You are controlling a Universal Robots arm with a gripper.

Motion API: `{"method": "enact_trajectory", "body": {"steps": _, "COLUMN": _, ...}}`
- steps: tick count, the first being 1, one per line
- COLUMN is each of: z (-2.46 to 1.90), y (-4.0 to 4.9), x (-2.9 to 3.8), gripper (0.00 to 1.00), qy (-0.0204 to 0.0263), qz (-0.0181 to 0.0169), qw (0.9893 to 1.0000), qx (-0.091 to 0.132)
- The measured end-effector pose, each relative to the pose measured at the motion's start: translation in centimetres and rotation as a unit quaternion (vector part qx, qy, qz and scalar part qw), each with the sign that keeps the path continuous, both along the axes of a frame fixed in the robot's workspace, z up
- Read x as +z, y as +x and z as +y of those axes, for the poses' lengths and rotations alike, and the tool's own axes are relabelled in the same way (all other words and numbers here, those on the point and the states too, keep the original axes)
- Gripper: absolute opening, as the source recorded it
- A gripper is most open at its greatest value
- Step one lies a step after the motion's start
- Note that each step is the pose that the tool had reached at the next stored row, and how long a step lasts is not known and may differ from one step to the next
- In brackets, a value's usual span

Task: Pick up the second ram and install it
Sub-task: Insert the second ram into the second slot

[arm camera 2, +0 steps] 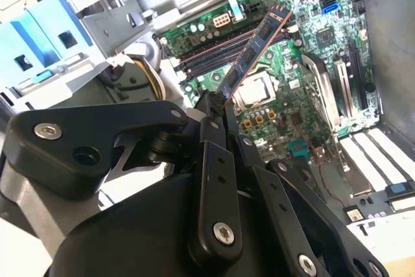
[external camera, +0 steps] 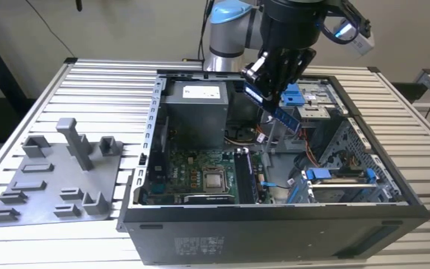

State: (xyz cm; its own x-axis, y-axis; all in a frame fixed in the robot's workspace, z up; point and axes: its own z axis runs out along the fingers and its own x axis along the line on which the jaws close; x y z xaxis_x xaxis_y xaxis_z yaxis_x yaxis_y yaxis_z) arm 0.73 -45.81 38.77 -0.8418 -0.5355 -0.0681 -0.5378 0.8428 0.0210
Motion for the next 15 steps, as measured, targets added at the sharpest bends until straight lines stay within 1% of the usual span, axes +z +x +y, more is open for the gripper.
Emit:
{"method": "enact_trajectory", "body": {"steps": 7, "z": 0.00, "y": 0.00, "x": -0.09, "gripper": 0.14, "qy": 0.0000, "qz": 0.0000, "qw": 0.9999, "qx": -0.017}}
{"method": "enact_trajectory", "body": {"steps": 15, "z": 0.00, "y": 0.00, "x": -0.18, "gripper": 0.14, "qy": 0.0000, "qz": 0.0000, "qw": 0.9994, "qx": -0.034}}
